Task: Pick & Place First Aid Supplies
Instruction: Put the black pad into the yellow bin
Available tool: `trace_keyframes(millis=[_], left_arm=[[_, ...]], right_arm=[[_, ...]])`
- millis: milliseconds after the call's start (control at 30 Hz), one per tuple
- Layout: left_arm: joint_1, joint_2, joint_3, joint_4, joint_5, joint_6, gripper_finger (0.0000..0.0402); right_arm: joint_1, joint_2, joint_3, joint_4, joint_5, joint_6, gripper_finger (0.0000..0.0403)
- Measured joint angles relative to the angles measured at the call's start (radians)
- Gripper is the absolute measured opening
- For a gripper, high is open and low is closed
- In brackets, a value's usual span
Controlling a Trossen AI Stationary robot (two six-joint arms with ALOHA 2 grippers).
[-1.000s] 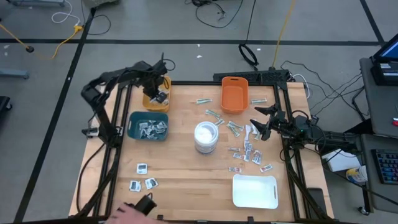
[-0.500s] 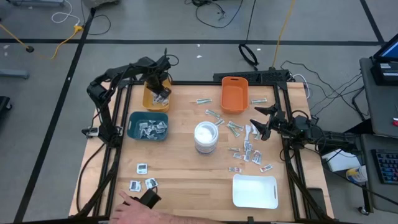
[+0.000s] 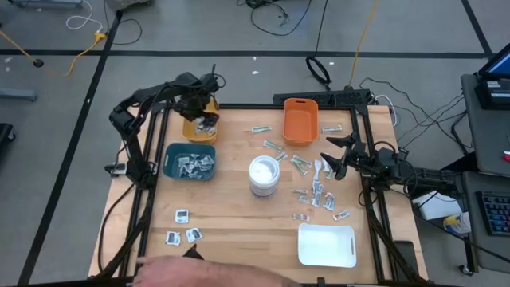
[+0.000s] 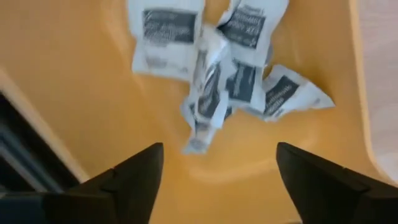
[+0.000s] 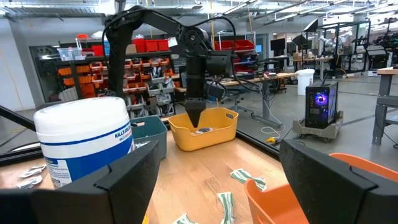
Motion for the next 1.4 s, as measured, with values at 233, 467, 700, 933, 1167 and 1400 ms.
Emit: trace_keyframes(millis=[233, 467, 700, 933, 1167, 1400], left_arm=[[-0.035, -0.063, 0.000, -0.022, -0.002, -0.133, 0.0349], [-0.164, -0.201, -0.039, -0.031, -0.002, -0.276, 0.0354], [-0.323, -0.333, -0.183, -0.025, 0.045, -0.471, 0.0354], [-0.528, -0.420, -0.287, -0.024, 0.112, -0.636, 0.0354], [-0.767, -0.482, -0.369, -0.023, 0.192, -0.792, 0.0354], [-0.994, -0.508, -0.420, -0.022, 0.209, -0.990, 0.0353]], right_arm=[[0.000, 0.000, 0.000, 0.000, 0.000, 0.000, 0.0323], [0.000, 0.000, 0.000, 0.000, 0.000, 0.000, 0.0325], [0.000, 0.000, 0.000, 0.000, 0.000, 0.000, 0.0322], [0.000, 0.000, 0.000, 0.000, 0.000, 0.000, 0.0324], [0.000, 0.000, 0.000, 0.000, 0.000, 0.000, 0.0325], [0.000, 0.000, 0.000, 0.000, 0.000, 0.000, 0.0326]])
